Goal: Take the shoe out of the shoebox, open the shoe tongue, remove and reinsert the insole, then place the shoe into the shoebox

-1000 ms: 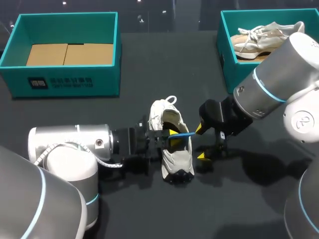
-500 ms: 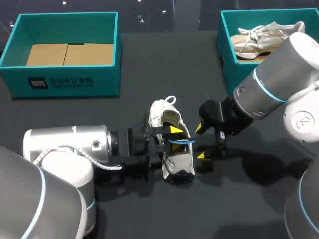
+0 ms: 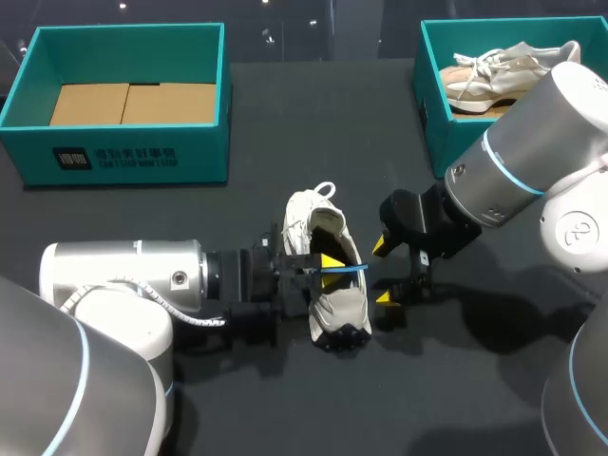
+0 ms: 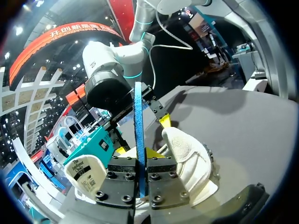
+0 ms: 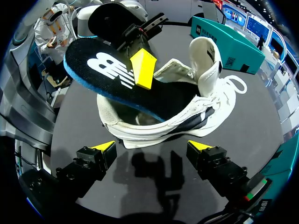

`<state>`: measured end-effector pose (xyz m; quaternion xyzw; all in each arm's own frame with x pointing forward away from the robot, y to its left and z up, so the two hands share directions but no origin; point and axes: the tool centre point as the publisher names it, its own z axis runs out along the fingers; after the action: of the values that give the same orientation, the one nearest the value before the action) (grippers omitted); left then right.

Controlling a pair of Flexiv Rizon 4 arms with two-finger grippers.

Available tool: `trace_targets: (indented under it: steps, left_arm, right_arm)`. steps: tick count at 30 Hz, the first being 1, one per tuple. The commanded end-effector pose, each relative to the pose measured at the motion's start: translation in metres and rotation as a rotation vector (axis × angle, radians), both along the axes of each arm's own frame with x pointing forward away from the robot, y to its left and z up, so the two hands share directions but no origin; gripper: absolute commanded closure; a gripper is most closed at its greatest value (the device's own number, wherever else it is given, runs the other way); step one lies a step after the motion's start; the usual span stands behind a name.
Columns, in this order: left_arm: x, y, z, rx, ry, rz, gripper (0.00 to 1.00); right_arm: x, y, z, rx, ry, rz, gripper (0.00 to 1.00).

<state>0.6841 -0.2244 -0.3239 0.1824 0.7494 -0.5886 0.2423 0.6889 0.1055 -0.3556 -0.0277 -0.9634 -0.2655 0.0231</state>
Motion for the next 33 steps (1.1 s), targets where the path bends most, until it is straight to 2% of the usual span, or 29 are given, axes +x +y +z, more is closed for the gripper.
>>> trace_targets:
  steps: [1,9,16,17,18,21,27,33]
  left_arm:
    - [0.009,-0.007,-0.008,0.03,-0.016,0.012,1.0]
    - [0.022,-0.005,-0.021,0.075,-0.051,0.052,1.0]
    - [0.024,-0.002,-0.016,0.066,-0.041,0.071,1.0]
    - [0.023,-0.001,-0.014,0.061,-0.031,0.07,0.89]
    - [0.021,-0.001,-0.011,0.058,-0.028,0.07,0.72]
    - [0.015,0.001,-0.002,0.047,-0.016,0.063,0.69]
    - [0.003,0.004,0.013,0.051,0.003,0.037,0.69]
    - [-0.003,-0.002,0.014,0.06,0.013,0.012,0.73]
  right_arm:
    - [0.0,0.0,-0.001,0.0,-0.001,-0.001,0.0]
    - [0.0,0.0,-0.001,0.0,-0.001,-0.001,0.0]
    - [0.0,0.0,-0.001,0.0,-0.001,-0.001,0.0]
    - [0.0,0.0,-0.001,0.0,-0.001,-0.001,0.0]
    - [0.0,0.0,-0.001,0.0,-0.001,-0.001,0.0]
    - [0.0,0.0,-0.001,0.0,-0.001,-0.001,0.0]
    - [0.0,0.0,-0.001,0.0,-0.001,-0.001,0.0]
    - [0.0,0.0,-0.001,0.0,-0.001,-0.001,0.0]
